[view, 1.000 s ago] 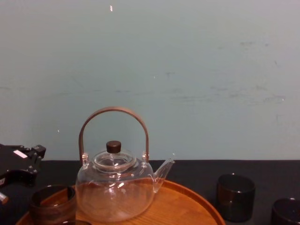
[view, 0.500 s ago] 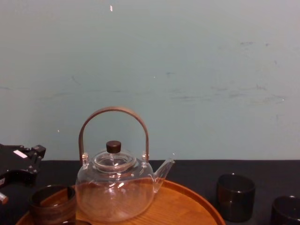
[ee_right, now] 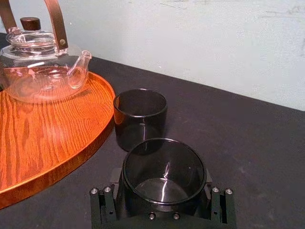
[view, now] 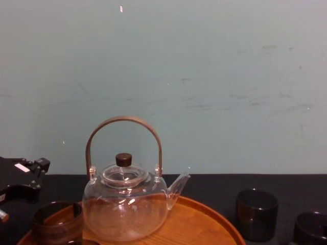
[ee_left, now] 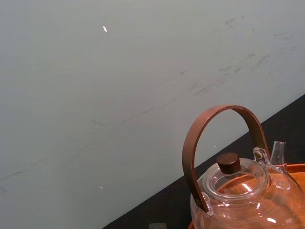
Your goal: Pick up the glass from the table and place it on the tray.
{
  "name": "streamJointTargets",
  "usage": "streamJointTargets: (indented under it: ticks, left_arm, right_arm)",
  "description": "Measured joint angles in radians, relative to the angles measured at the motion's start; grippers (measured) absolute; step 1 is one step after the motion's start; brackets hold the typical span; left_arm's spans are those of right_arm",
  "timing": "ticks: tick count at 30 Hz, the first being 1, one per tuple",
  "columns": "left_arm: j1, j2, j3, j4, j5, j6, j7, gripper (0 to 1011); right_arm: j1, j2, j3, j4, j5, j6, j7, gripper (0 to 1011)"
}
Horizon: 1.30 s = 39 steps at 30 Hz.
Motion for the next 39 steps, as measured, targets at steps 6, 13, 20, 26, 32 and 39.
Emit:
streamJointTargets:
  ticks: [6,13,20,26,32,39]
  left_arm:
    - [0.000,0.000,0.000,0.000,0.000,0.000,0.000,0]
    - [0.000,0.000,0.000,0.000,0.000,0.000,0.000,0]
    - [0.000,0.000,0.000,0.000,0.000,0.000,0.000,0]
    - [0.000,0.000,0.000,0.000,0.000,0.000,0.000,0]
    - [0.000,0.000,0.000,0.000,0.000,0.000,0.000,0]
    - [0.000,0.000,0.000,0.000,0.000,0.000,0.000,0]
  right_arm:
    - [0.024,-0.019,-0.003,0.033,-0.017,-0.013,0.018,1002]
    - [0.022,-0.017,-0.003,0.031,-0.017,-0.012,0.017,1003]
    - [0.021,-0.016,-0.002,0.029,-0.015,-0.011,0.016,907]
    - [0.019,-0.016,0.000,0.028,-0.013,-0.011,0.017,906]
    - [0.004,-0.017,0.019,0.004,-0.010,-0.014,0.035,906]
    - [-0.039,-0.006,0.028,-0.096,-0.026,-0.011,0.053,906]
